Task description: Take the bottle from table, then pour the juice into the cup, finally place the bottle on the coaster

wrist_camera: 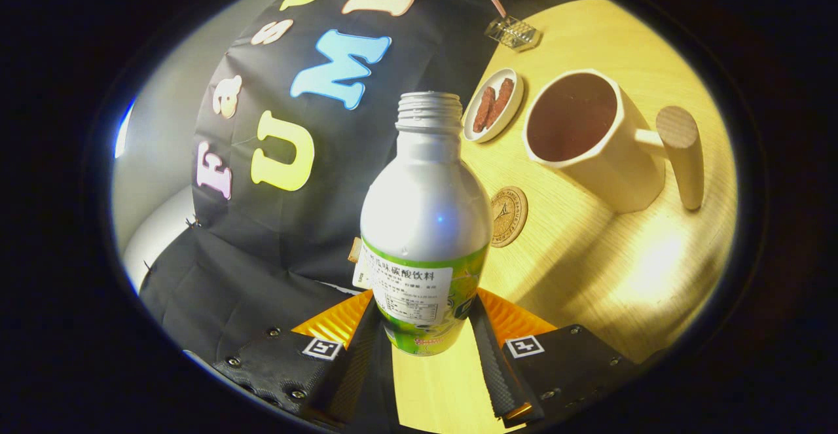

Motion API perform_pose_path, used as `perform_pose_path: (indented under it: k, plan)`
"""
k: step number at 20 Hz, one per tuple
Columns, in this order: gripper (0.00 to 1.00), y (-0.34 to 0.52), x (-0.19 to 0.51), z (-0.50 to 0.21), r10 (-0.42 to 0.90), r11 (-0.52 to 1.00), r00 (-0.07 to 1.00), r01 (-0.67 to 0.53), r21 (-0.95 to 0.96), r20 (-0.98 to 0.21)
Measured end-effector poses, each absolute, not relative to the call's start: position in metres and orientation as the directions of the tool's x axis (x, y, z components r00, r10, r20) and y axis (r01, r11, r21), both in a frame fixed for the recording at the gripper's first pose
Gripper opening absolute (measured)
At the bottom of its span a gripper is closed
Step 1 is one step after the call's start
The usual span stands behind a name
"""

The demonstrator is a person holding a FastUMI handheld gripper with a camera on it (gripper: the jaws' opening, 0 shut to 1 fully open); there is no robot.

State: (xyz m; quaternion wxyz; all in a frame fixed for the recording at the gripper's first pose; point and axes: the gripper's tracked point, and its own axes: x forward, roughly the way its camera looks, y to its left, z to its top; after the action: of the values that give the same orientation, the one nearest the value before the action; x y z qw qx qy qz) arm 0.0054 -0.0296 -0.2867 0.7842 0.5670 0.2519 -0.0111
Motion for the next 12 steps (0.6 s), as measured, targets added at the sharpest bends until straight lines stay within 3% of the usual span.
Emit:
perform_pose_path:
  k: [12]
  plan:
    - [0.76,-0.0382,0.0035,-0.2810,0.294,0.108,0.872,0.376,0.920,-0.391]
